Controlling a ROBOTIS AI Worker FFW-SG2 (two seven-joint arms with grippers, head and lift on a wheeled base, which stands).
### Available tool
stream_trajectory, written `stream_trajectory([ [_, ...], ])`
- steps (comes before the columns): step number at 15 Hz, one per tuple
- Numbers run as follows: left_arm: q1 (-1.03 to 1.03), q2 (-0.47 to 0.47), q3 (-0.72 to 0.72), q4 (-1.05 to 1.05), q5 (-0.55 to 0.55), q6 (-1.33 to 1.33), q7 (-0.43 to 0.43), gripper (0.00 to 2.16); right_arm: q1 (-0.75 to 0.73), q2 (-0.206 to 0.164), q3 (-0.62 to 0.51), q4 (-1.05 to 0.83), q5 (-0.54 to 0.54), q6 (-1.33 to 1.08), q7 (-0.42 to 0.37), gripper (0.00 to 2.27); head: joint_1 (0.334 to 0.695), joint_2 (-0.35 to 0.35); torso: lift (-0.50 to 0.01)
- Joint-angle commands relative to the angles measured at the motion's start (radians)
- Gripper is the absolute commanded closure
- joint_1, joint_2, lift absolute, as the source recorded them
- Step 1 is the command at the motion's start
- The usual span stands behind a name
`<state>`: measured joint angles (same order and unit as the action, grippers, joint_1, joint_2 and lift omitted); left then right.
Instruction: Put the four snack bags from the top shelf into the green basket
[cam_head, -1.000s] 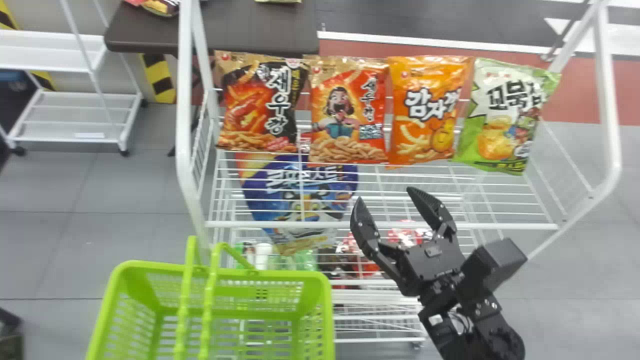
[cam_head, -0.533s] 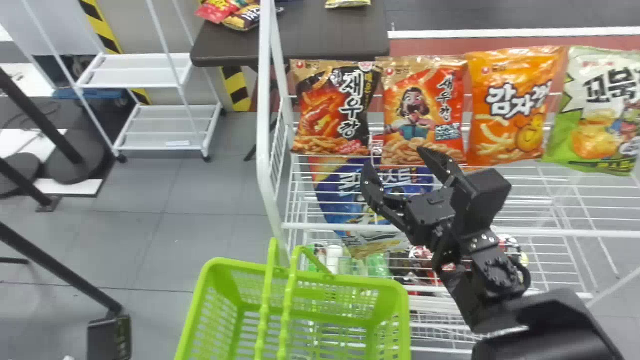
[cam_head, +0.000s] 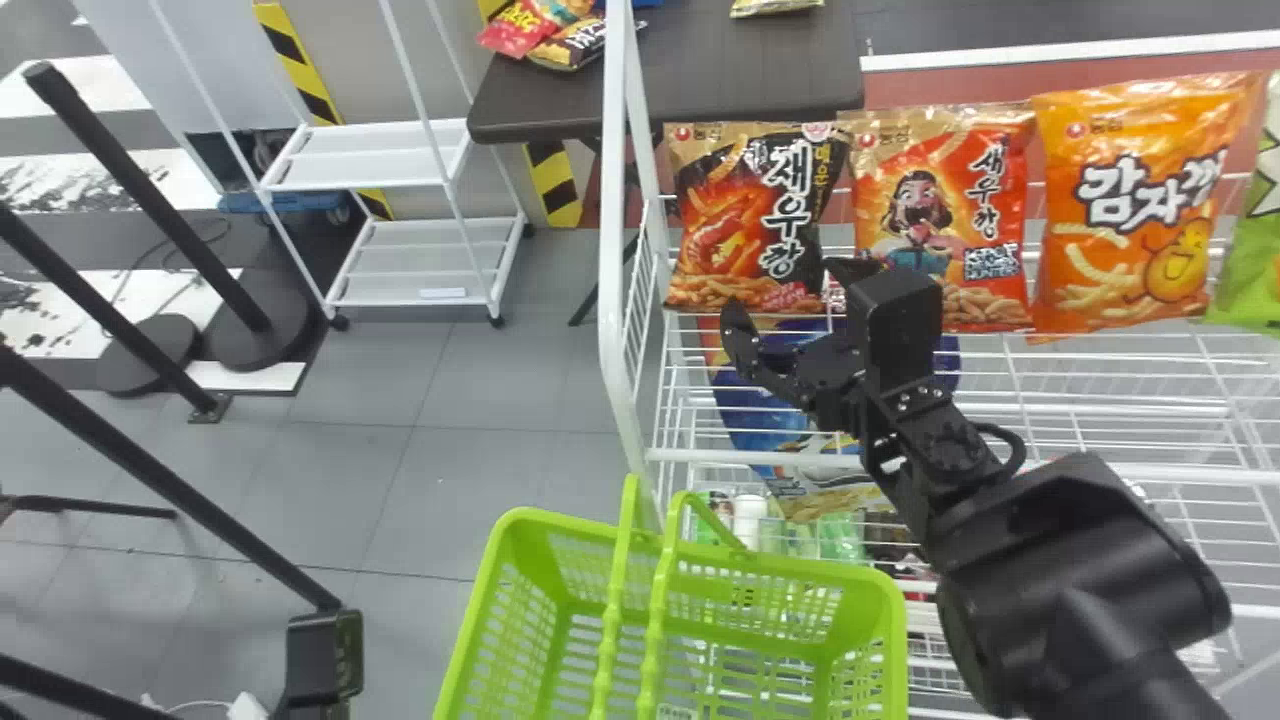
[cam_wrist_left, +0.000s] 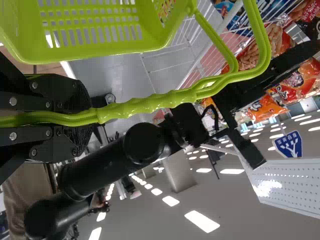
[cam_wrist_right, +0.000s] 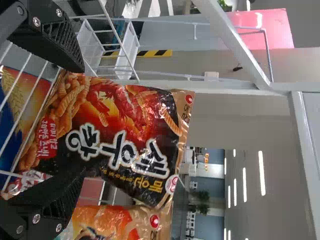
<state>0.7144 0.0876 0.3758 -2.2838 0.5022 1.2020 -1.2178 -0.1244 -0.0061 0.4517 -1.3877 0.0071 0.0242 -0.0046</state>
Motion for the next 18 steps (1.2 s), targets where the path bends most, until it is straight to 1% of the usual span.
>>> stream_trajectory([
  [1,-0.013,0.015,0.000,0.015,0.012,0.000,0.000,2.14,-0.043,0.007,0.035,0.039,0.004,0.000,-0.049,0.12,0.695,0.222,-0.001],
  [2,-0.015,0.020,0.000,0.021,0.012,0.000,0.001,2.14,-0.060,0.007,0.058,0.055,0.010,0.000,-0.086,0.12,0.695,0.221,-0.001],
  [3,-0.015,0.021,0.000,0.024,0.013,0.000,0.001,2.14,-0.081,0.007,0.062,0.079,0.013,0.000,-0.103,0.12,0.695,0.220,-0.001],
  [6,-0.015,0.029,0.002,0.026,0.024,0.000,-0.002,2.14,-0.169,0.007,0.081,0.185,-0.004,-0.003,-0.100,0.12,0.695,0.224,-0.001],
  [9,-0.015,0.032,0.005,0.030,0.027,0.000,-0.002,2.14,-0.236,0.007,0.108,0.288,0.008,-0.013,-0.100,0.12,0.695,0.222,-0.001],
  [12,-0.013,0.035,0.009,0.035,0.035,-0.003,-0.005,2.14,-0.311,0.007,0.117,0.398,-0.004,-0.022,-0.080,0.12,0.695,0.218,-0.001],
  [13,-0.013,0.035,0.009,0.035,0.036,-0.003,-0.005,2.14,-0.322,0.007,0.117,0.415,-0.004,-0.022,-0.068,0.17,0.695,0.208,-0.001],
  [14,-0.012,0.035,0.011,0.035,0.036,-0.003,-0.005,2.14,-0.330,0.007,0.117,0.431,-0.021,-0.022,-0.015,0.36,0.695,0.204,-0.001],
  [15,-0.012,0.035,0.012,0.037,0.038,-0.003,-0.006,2.14,-0.339,0.007,0.114,0.440,-0.045,-0.022,0.026,0.61,0.695,0.205,-0.001],
  [16,-0.012,0.035,0.014,0.037,0.039,-0.006,-0.006,2.14,-0.342,0.007,0.114,0.440,-0.050,-0.022,0.054,0.91,0.695,0.211,-0.001],
  [17,-0.012,0.035,0.015,0.037,0.039,-0.006,-0.006,2.14,-0.342,0.007,0.114,0.438,-0.041,-0.019,0.067,1.54,0.695,0.216,-0.001],
  [18,-0.012,0.035,0.015,0.038,0.039,-0.006,-0.006,2.14,-0.340,0.007,0.116,0.438,-0.041,-0.013,0.067,1.98,0.695,0.222,-0.001],
])
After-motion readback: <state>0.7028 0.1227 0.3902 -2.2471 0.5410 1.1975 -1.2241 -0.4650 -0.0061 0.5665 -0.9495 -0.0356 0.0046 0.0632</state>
